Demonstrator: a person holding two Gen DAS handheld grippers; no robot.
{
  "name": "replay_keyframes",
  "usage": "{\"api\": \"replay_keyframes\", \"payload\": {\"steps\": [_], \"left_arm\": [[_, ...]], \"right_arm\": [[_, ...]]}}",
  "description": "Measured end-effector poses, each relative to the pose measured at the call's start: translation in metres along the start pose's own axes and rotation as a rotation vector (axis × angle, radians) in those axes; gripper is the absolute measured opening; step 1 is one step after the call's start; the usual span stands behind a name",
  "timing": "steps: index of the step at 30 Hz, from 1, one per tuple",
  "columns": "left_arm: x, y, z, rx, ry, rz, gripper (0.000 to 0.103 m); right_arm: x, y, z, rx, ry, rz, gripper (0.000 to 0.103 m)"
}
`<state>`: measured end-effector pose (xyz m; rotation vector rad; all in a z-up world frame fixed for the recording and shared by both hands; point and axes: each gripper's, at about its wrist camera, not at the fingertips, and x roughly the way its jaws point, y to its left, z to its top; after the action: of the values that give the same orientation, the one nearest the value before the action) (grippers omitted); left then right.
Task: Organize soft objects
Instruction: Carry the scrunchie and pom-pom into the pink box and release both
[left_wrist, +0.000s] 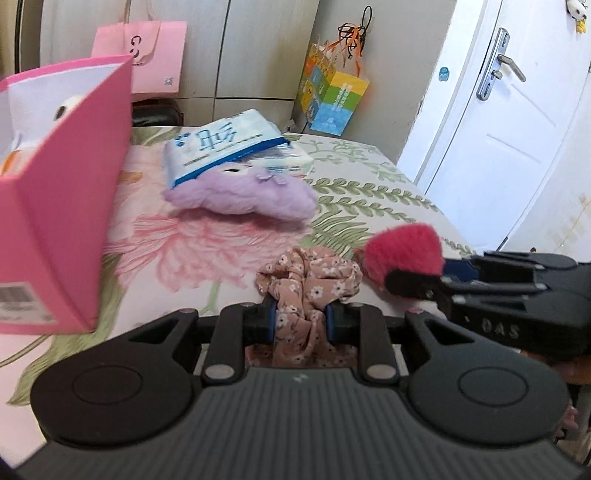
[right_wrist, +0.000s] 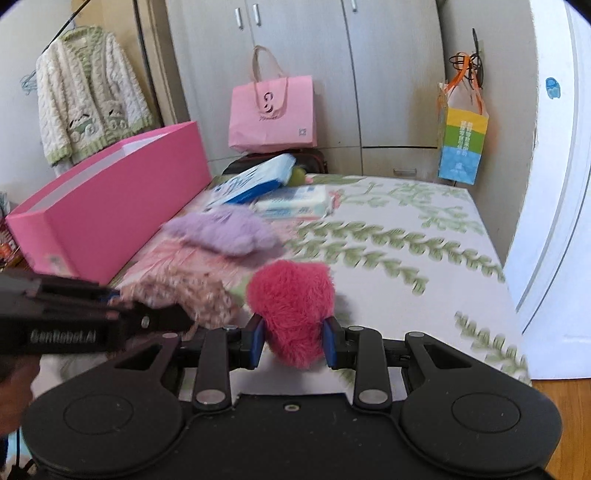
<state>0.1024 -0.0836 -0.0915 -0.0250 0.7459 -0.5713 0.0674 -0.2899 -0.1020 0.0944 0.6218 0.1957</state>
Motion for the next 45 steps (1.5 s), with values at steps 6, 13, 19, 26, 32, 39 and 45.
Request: {"api": "replay_keyframes", "payload": {"steps": [6,13,19,26,32,39,45], "left_arm": [[-0.027,0.011,-0.007,0.014,0.010,0.005,0.023],[-0.050,0.037,-0.014,-0.001,0.046,0.005,0.023],[-0.078,0.060,-0.008,0.044,0.093,-0.033,0.023],[-0.124,0.085,0.017,0.084,0.126,-0.053,0.023],[-0.167,0.099,0.043,0.120,0.061,-0.029,0.023],[-0.190,0.121,0.077,0.137,-0.084,0.050,0.023],[-0.164,0.159,0.100,0.062,-0.113,0.116,0.023]], "right_arm": [[-0.015,0.024,-0.011,-0.014,0.046,0.060,0.036],[-0.028,0.046,-0.003,0.018,0.106,0.187,0.036],[-0.027,0.071,0.013,-0.029,0.169,0.275,0.036],[-0.032,0.109,0.053,-0.089,0.195,0.402,0.036],[-0.038,0.148,0.096,-0.172,0.130,0.443,0.036],[-0.027,0.183,0.152,-0.235,0.016,0.460,0.036],[0.012,0.199,0.175,-0.240,-0.024,0.393,0.037]]}}
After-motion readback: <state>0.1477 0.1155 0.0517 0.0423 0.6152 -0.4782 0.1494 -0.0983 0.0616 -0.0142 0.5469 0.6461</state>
